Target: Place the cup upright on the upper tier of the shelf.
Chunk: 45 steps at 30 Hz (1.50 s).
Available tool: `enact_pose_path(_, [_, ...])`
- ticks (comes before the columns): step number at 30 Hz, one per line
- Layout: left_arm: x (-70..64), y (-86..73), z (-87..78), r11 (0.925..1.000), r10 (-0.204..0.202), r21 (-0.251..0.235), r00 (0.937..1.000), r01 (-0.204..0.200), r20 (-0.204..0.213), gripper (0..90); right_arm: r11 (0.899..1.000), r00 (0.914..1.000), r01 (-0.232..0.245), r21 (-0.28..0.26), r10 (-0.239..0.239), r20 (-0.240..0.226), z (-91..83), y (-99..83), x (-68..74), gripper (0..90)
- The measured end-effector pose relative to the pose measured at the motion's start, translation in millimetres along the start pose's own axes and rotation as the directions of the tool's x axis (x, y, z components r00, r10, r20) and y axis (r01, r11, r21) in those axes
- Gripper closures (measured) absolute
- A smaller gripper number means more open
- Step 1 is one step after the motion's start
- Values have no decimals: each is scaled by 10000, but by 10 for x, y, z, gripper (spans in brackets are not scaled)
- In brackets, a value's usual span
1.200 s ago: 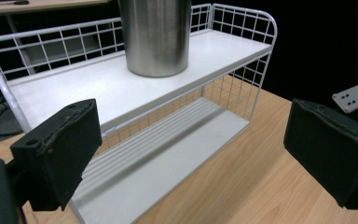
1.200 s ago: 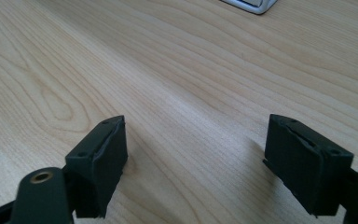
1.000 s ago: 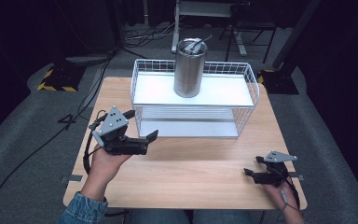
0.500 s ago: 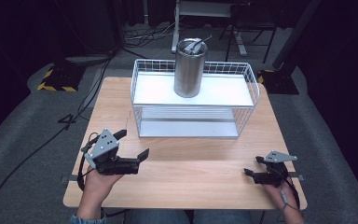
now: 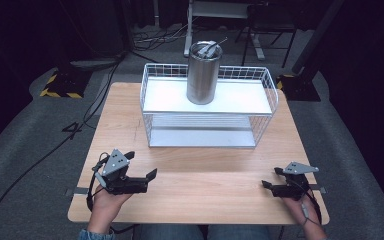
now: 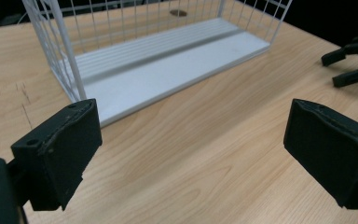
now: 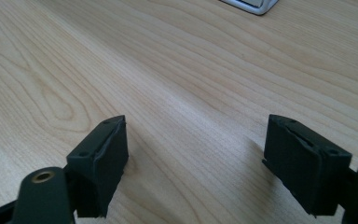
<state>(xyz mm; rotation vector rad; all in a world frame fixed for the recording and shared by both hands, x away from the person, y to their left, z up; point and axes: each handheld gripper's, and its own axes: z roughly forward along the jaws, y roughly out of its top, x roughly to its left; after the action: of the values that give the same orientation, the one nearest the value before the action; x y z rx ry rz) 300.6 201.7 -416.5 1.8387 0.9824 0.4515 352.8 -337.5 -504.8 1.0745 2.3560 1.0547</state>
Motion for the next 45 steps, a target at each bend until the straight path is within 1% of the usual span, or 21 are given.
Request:
enact_pose_path(1, [8,-21,13,10000,23,60,10000,-23,-29,47,10000,10000,-2,3,2,1,0,0,0,223])
enact_pose_path(4, [35,-110,61,9995,-194,234,9997,197,-126,46,10000,10000,-1,0,1,-2,0,0,0,223])
enact_pose_path(7, [60,-195,103,9986,-295,427,9991,308,-301,46,10000,10000,-2,0,2,-3,0,0,0,223])
enact_pose_path(10, [81,-260,133,9980,-357,502,9985,378,-419,46,10000,10000,2,-3,-2,-5,0,0,0,224])
enact_pose_path(12, [92,-297,150,9972,-432,599,9982,457,-419,46,10000,10000,2,-2,-2,-5,0,0,0,224])
enact_pose_path(18, [126,-421,225,9932,-502,1014,9967,566,-643,53,10000,10000,2,-1,-2,-6,0,0,0,224])
enact_pose_path(21, [121,-465,267,9907,-515,1221,9961,601,-723,59,10000,10000,0,-1,0,-5,0,0,0,225])
enact_pose_path(23, [117,-486,292,9893,-381,1379,9962,487,-788,60,10000,10000,-1,-3,1,-6,0,0,0,225])
enact_pose_path(25, [107,-505,316,9880,-362,1467,9957,484,-852,59,10000,10000,0,-2,0,-6,0,0,0,225])
enact_pose_path(26, [112,-517,331,9867,-256,1578,9961,387,-841,60,10000,10000,1,-3,-1,-6,0,0,0,225])
enact_pose_path(27, [111,-528,343,9852,-235,1670,9963,371,-830,60,10000,10000,3,-3,-3,-6,0,0,0,225])
enact_pose_path(28, [103,-544,364,9843,-299,1710,9956,447,-884,60,10000,10000,0,-2,0,-5,-1,0,0,225])
enact_pose_path(30, [108,-562,389,9810,-172,1908,9958,342,-899,60,10000,10000,-1,-2,1,-6,-1,0,0,225])
enact_pose_path(31, [103,-570,397,9792,-221,1991,9959,392,-876,60,10000,10000,1,-3,-1,-4,-1,0,0,225])
enact_pose_path(32, [103,-570,397,9792,-221,1991,9959,392,-876,59,10000,10000,1,-3,-1,-4,-1,0,0,225])
enact_pose_path(33, [101,-583,421,9759,-163,2155,9962,346,-861,60,10000,10000,2,-4,-2,-5,0,0,0,225])
enact_pose_path(36, [99,-604,459,9700,-69,2415,9965,269,-832,60,10000,10000,3,-3,-3,-5,-1,0,0,225])
enact_pose_path(40, [98,-637,509,9590,30,2826,9965,209,-838,60,10000,10000,-1,-1,1,-7,-1,0,1,225])
enact_pose_path(41, [98,-647,524,9542,114,2987,9963,147,-855,60,10000,10000,0,-1,0,-6,-1,0,2,226])
enact_pose_path(43, [93,-660,543,9493,110,3138,9961,170,-874,60,10000,10000,1,-2,-1,-6,-1,0,2,226])
enact_pose_path(45, [95,-672,560,9439,203,3301,9958,103,-893,60,10000,10000,1,-2,-1,-7,-2,0,2,227])
